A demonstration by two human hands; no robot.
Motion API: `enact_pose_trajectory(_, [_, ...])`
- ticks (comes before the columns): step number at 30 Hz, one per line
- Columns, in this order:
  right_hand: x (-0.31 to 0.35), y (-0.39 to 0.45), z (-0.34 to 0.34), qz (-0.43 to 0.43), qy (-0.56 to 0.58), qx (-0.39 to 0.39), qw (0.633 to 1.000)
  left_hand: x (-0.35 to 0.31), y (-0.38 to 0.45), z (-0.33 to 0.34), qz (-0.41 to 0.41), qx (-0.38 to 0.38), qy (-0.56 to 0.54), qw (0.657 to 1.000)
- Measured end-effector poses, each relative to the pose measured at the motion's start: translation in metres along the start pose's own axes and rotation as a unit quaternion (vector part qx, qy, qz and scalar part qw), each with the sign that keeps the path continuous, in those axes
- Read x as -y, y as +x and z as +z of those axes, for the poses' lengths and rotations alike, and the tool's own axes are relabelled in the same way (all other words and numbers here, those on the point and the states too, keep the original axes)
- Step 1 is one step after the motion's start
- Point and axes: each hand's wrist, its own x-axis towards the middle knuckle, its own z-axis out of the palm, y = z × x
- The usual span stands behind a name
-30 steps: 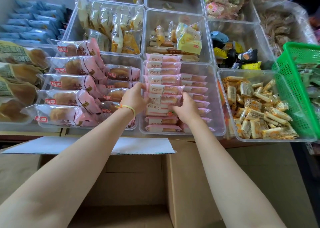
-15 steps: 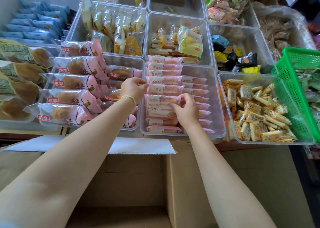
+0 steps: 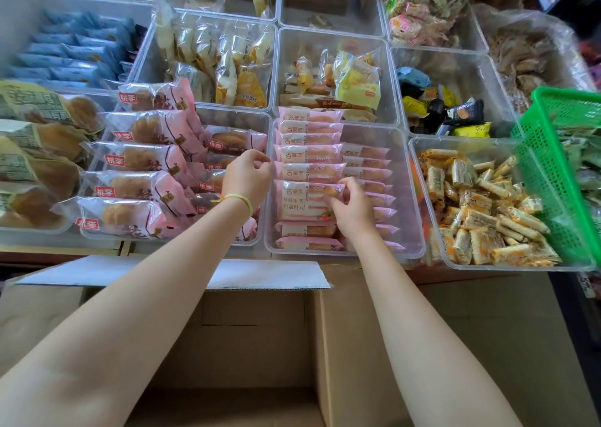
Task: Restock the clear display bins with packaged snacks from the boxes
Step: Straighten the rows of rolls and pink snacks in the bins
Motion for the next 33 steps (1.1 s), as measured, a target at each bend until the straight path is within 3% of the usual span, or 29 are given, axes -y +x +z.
enact_pose_trajectory(4, [-0.002,0.002,-0.002,-0.005,-0.011,-0.014,1.0,0.002,-0.022,0.005,0.115,0.007,0.162,0.98])
enact_pose_trajectory(7, [-0.003,0.0,0.003,0.017,-0.01,-0.028,0.999,0.009,-0.028,0.016,0.123,0.057,0.239,0.962])
enact_pose_trajectory(19, [0.001,-0.004,0.004,0.043,-0.046,0.026,0.998,0.012,-0.021,0.026,0.13,0.049,0.255,0.957])
enact_pose_trajectory(23, [0.0,-0.004,-0.006,0.039,-0.075,0.059,0.995,0.011,-0.028,0.023,0.165,0.033,0.266,0.949])
enact_pose_trajectory(25, [0.002,-0.005,-0.01,0.059,-0.112,0.06,0.99,0.006,-0.033,0.016,0.212,0.013,0.298,0.931])
enact_pose_trajectory(27, [0.009,-0.004,-0.013,0.04,-0.127,0.004,0.991,0.002,-0.034,0.012,0.282,0.007,0.36,0.889])
enact_pose_trajectory(30, [0.026,0.007,-0.009,-0.106,-0.147,-0.095,0.979,-0.003,-0.025,0.016,0.338,0.051,0.445,0.827])
enact_pose_trajectory(33, [0.039,0.028,0.004,-0.175,-0.202,-0.057,0.962,-0.005,-0.015,0.035,0.347,0.081,0.48,0.801])
